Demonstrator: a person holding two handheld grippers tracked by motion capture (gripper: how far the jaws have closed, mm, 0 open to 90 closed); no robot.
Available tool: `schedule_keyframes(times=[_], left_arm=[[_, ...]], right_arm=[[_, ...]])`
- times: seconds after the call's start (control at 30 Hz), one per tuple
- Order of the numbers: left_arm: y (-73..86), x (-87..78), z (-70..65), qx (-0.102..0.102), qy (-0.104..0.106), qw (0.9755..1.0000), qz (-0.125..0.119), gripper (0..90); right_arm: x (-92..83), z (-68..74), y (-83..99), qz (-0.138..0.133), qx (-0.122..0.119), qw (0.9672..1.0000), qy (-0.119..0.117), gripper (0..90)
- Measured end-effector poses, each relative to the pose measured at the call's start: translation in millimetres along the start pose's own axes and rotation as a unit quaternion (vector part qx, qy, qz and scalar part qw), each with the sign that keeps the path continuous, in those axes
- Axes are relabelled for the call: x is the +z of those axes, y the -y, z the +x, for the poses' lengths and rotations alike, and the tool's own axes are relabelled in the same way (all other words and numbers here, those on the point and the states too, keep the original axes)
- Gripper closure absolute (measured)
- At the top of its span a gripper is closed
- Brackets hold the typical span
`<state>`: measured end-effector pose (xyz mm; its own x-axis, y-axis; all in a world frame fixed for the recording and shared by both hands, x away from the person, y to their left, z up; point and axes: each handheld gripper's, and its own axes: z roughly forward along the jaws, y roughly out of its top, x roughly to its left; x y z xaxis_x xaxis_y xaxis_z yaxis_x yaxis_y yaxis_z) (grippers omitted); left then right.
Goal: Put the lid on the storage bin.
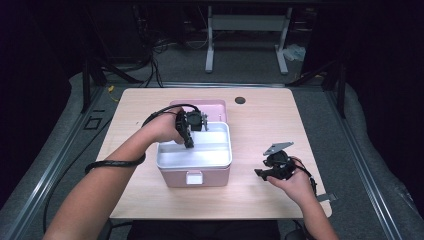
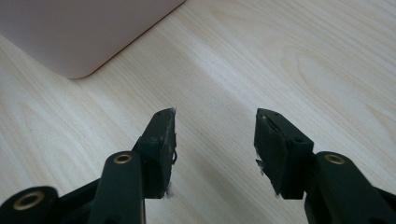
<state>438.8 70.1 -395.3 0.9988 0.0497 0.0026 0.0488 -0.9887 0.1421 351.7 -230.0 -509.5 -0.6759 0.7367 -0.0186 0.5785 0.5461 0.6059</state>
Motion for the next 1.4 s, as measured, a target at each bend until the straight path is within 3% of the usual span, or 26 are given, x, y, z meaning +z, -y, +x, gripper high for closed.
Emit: schedule_keyframes(times=[0.07,0.1,0.47,0.7,0.77,0.87,0.9,1.1,1.27,1.4], left_arm=[[-0.1,3.1,-0.8,-0.001,0.002,1.0000,-0.001,89.2],[-0.5,4.5,-0.9,-0.001,0.001,1.0000,0.003,89.2],[4.3,18.1,1.7,-0.012,0.006,0.9999,-0.007,88.5],[13.3,23.6,0.8,-0.042,0.008,0.9986,-0.032,86.1],[16.8,23.1,0.2,-0.055,0.015,0.9977,-0.037,80.4],[24.4,21.8,-1.1,-0.065,0.010,0.9975,-0.028,76.1],[28.2,21.2,-1.2,-0.073,0.014,0.9968,-0.030,74.5],[45.5,18.4,-1.5,-0.088,-0.003,0.9961,-0.011,70.9],[47.7,18.9,-2.1,-0.094,-0.006,0.9955,-0.011,71.3],[45.9,19.0,-1.6,-0.098,-0.005,0.9952,-0.004,71.2]], right_arm=[[1.3,-0.1,-0.5,-0.002,-0.005,1.0000,-0.002,48.4],[0.1,0.1,-1.2,0.009,-0.006,0.9999,-0.004,48.3],[2.2,-0.4,-0.1,-0.001,-0.005,1.0000,-0.003,48.3],[3.7,0.5,-2.3,-0.001,-0.007,0.9999,-0.007,48.4],[4.2,0.6,-3.8,-0.001,-0.010,0.9999,-0.006,48.3],[5.2,1.1,-6.3,-0.001,-0.008,0.9999,-0.009,48.2],[4.7,1.2,-7.5,0.004,-0.013,0.9999,-0.001,48.2],[8.6,0.1,-12.4,-0.005,-0.009,0.9997,-0.023,48.0],[10.6,2.2,-20.1,-0.011,-0.007,0.9996,-0.024,46.7],[11.9,1.7,-28.3,-0.017,-0.003,0.9990,-0.042,45.9]])
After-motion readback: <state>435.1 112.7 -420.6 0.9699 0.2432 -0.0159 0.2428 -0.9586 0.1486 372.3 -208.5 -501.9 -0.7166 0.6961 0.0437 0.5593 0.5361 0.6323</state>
